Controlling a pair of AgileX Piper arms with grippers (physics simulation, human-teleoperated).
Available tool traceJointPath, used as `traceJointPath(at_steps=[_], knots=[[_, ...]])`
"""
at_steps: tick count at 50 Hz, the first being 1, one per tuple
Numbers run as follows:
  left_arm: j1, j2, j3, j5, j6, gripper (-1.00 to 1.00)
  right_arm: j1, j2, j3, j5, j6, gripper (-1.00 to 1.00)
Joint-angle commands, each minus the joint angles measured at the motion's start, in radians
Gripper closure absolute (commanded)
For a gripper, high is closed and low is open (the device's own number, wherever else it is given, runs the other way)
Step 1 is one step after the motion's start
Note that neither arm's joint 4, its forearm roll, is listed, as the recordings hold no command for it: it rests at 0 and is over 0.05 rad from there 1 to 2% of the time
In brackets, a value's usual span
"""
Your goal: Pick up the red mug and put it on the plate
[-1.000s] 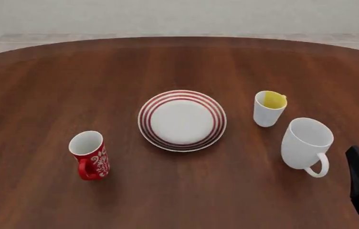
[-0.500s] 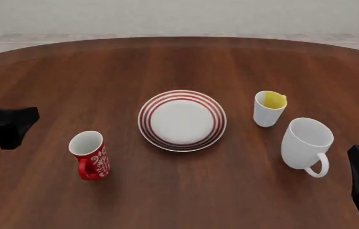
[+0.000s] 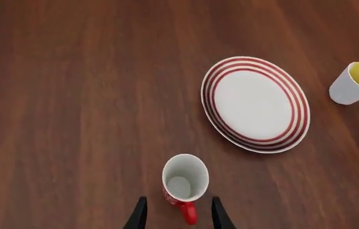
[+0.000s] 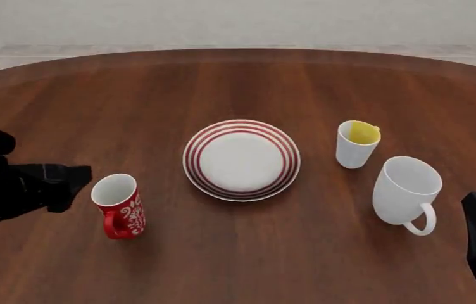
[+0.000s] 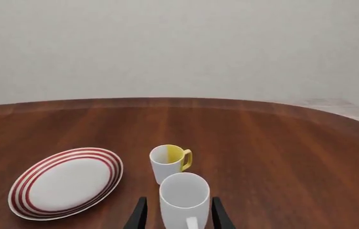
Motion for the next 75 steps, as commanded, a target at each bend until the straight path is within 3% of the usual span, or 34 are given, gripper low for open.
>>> traceJointPath(at_steps=[1,8,16,36,75], knots=[[-0.028,0.069,0.014,-0.047,-0.019,-1.00,-0.002,0.000,0.000,-0.001,0.001,-1.00],[-0.035,0.146,0.063,-0.128,-0.032,-1.00,-0.005,0.000,0.000,-0.005,0.005,-1.00],[-0.013,0.170,0.079,-0.150,-0.019,-1.00,-0.008,0.000,0.000,-0.006,0.010,-1.00],[-0.066,0.291,0.140,-0.248,-0.080,-1.00,-0.016,0.001,0.000,-0.008,0.028,-1.00],[-0.085,0.455,0.219,-0.409,-0.143,-1.00,-0.015,0.000,0.000,-0.010,0.031,-1.00]])
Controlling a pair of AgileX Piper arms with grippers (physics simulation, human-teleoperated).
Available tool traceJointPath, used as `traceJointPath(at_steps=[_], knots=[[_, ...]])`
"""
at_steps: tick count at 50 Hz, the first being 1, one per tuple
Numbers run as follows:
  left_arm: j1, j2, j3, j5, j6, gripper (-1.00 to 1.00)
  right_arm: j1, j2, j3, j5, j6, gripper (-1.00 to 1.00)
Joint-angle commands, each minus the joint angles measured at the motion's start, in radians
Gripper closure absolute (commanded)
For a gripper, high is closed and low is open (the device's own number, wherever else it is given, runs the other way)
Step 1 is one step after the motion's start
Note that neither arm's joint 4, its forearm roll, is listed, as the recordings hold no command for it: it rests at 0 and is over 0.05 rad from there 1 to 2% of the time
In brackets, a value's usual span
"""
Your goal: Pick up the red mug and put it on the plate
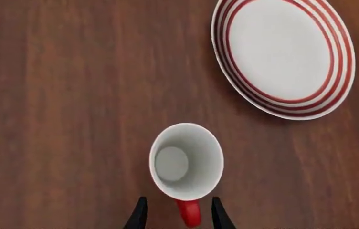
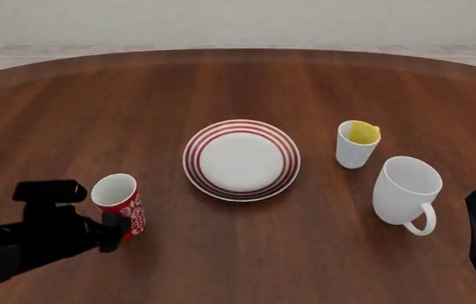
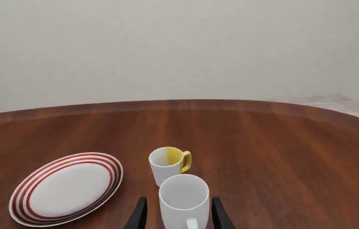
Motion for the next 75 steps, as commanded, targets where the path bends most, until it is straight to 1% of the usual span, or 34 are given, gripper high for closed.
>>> traceJointPath(at_steps=[1,8,13,14,15,16,18,21,28,31,36,38,39,40,41,44,48,50,52,53,56,59,60,61,62,64,66,69,73,74,75], knots=[[-0.006,0.052,0.023,-0.053,-0.019,-1.00,0.001,0.000,0.000,-0.001,0.000,-1.00],[-0.014,0.064,0.023,-0.058,-0.026,-1.00,0.002,0.000,0.000,-0.002,-0.001,-1.00],[-0.019,0.082,0.034,-0.081,-0.027,-1.00,0.000,0.000,0.000,-0.002,0.000,-1.00],[-0.038,0.103,0.035,-0.093,-0.047,-1.00,0.000,0.000,0.000,-0.002,0.001,-1.00],[-0.001,0.070,0.033,-0.060,0.002,1.00,0.000,0.000,0.000,-0.002,0.002,-1.00],[0.012,0.046,0.032,-0.038,0.021,1.00,0.000,0.000,0.000,-0.002,0.002,-1.00],[0.003,0.063,0.038,-0.047,-0.002,1.00,-0.001,0.000,0.000,-0.003,0.001,-1.00],[-0.005,0.078,0.033,-0.042,-0.015,1.00,-0.002,0.000,0.000,-0.004,-0.002,-1.00],[-0.009,0.072,0.035,-0.036,-0.024,1.00,-0.004,0.000,0.000,-0.007,-0.004,-1.00],[-0.003,0.085,0.040,-0.054,-0.024,1.00,-0.004,0.000,0.000,-0.007,-0.005,-1.00],[0.011,0.053,0.035,-0.034,-0.015,1.00,-0.005,0.000,0.000,-0.008,-0.006,-1.00],[0.011,0.019,0.023,-0.006,-0.013,1.00,-0.004,0.000,0.000,-0.008,-0.006,-1.00],[0.018,-0.013,0.015,0.016,0.004,1.00,-0.004,0.000,0.000,-0.008,-0.006,-1.00],[0.017,-0.015,0.015,0.015,0.002,1.00,-0.005,0.000,0.000,-0.008,-0.006,-1.00],[0.026,-0.049,0.003,0.040,0.020,1.00,-0.004,0.000,0.000,-0.009,-0.007,-1.00],[0.034,-0.114,-0.028,0.093,0.042,1.00,-0.006,0.000,0.000,-0.010,-0.005,-1.00],[0.038,-0.163,-0.065,0.135,0.071,1.00,-0.006,0.000,0.000,-0.011,-0.005,-1.00],[0.050,-0.192,-0.093,0.157,0.097,1.00,-0.008,0.000,0.000,-0.011,-0.003,-1.00],[0.053,-0.189,-0.113,0.165,0.103,1.00,-0.009,0.000,0.000,-0.012,-0.002,-1.00],[0.054,-0.198,-0.119,0.166,0.123,1.00,-0.009,0.000,0.000,-0.012,-0.001,-1.00],[0.051,-0.201,-0.151,0.180,0.153,1.00,-0.009,0.000,0.000,-0.012,-0.001,-1.00],[0.050,-0.199,-0.178,0.181,0.197,1.00,-0.009,0.000,0.000,-0.012,0.000,-1.00],[0.050,-0.199,-0.179,0.181,0.197,1.00,-0.009,0.000,0.000,-0.012,0.000,-1.00],[0.046,-0.188,-0.197,0.182,0.225,1.00,-0.010,0.000,0.000,-0.012,0.001,-1.00],[0.046,-0.188,-0.197,0.182,0.225,1.00,-0.010,0.000,0.000,-0.012,0.001,-1.00],[0.040,-0.166,-0.223,0.172,0.252,1.00,-0.012,0.000,0.000,-0.012,0.002,-1.00],[0.040,-0.154,-0.236,0.177,0.250,1.00,-0.012,0.000,0.000,-0.012,0.002,-1.00],[0.019,-0.157,-0.265,0.178,0.285,1.00,-0.013,0.000,0.000,-0.012,0.002,-1.00],[-0.018,-0.110,-0.315,0.174,0.289,1.00,-0.010,0.000,0.000,-0.012,0.001,-1.00],[-0.021,-0.110,-0.325,0.165,0.314,1.00,-0.011,0.000,0.000,-0.012,0.001,-1.00],[-0.025,-0.113,-0.333,0.162,0.318,1.00,-0.011,0.000,0.000,-0.012,0.001,-1.00]])
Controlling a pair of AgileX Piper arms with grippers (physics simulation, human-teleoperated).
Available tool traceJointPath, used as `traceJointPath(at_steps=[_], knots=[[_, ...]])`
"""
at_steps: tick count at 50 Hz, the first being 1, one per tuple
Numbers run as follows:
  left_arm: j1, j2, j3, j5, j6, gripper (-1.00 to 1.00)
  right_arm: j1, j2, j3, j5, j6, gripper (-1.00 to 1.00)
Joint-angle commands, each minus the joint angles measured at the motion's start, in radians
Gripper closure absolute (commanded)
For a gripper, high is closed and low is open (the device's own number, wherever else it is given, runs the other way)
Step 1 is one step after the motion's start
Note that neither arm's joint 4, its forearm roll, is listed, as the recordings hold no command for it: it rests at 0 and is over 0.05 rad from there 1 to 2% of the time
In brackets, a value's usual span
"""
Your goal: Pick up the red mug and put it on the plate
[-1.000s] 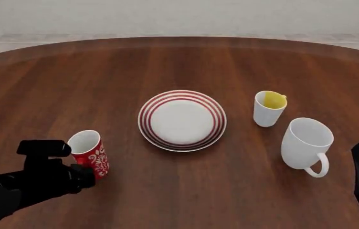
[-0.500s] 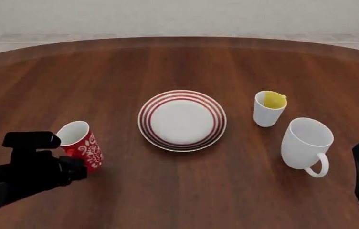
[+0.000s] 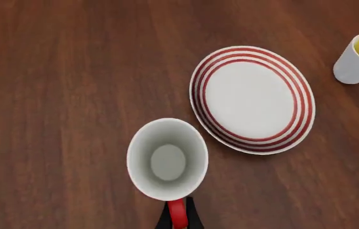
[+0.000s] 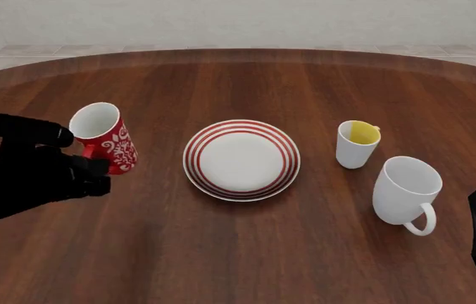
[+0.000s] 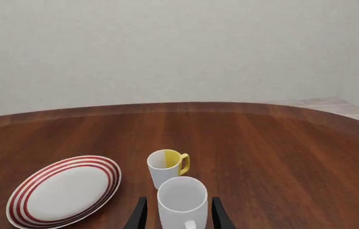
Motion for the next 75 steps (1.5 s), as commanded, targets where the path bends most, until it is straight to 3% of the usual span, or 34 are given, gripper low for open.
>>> traceJointPath(at_steps=[1,6,35,53,75], knots=[[-0.069,0.026,-0.110,-0.017,0.100,1.00,0.000,0.000,0.000,0.000,0.001,-1.00],[-0.116,0.051,-0.161,-0.020,0.144,1.00,-0.002,0.000,0.000,0.000,-0.001,-1.00],[-0.224,0.392,-0.430,-0.090,0.164,1.00,0.002,0.000,0.000,0.006,-0.012,-1.00],[-0.272,0.508,-0.517,-0.114,0.165,1.00,0.002,0.000,0.000,0.003,-0.014,-1.00],[-0.322,0.620,-0.557,-0.157,0.154,1.00,0.006,0.001,0.000,0.010,-0.020,-1.00]])
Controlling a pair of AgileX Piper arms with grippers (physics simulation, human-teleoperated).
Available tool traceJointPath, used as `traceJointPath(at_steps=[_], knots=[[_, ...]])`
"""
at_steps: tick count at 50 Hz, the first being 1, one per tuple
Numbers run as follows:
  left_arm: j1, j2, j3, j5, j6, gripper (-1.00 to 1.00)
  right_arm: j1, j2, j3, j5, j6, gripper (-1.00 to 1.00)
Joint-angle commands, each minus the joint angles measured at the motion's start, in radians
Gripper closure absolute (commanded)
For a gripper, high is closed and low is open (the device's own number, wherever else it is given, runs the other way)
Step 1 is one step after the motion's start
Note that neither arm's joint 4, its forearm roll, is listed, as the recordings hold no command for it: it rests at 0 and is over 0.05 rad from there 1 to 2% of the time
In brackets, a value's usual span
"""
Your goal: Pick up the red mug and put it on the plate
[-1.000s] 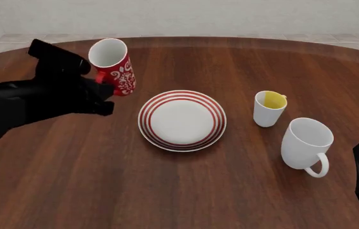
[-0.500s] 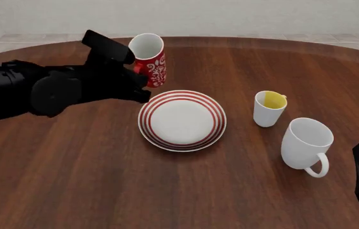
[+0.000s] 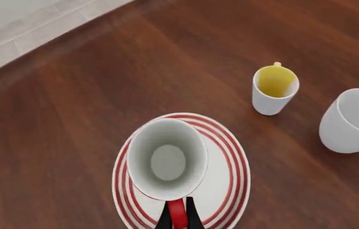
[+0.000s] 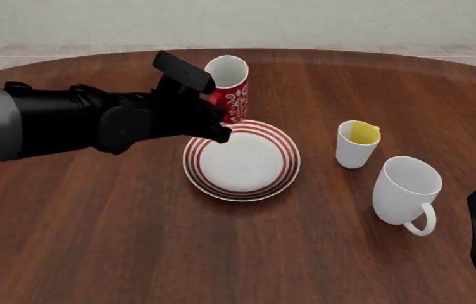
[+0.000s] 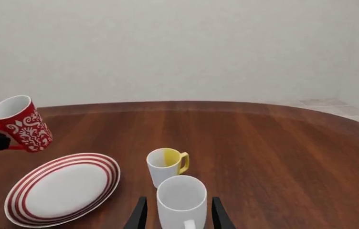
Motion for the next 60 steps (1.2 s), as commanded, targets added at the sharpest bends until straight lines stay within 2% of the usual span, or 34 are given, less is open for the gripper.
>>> traceJointPath(at_steps=[1,25,60], knots=[[-0.022,0.059,-0.029,-0.022,-0.002,1.00,0.002,0.000,0.000,0.003,-0.005,-1.00],[-0.044,0.147,-0.001,-0.089,0.014,1.00,-0.002,0.000,0.000,-0.001,-0.002,-1.00],[-0.043,0.234,-0.013,-0.086,-0.025,1.00,-0.001,0.001,0.000,0.000,-0.001,-1.00]])
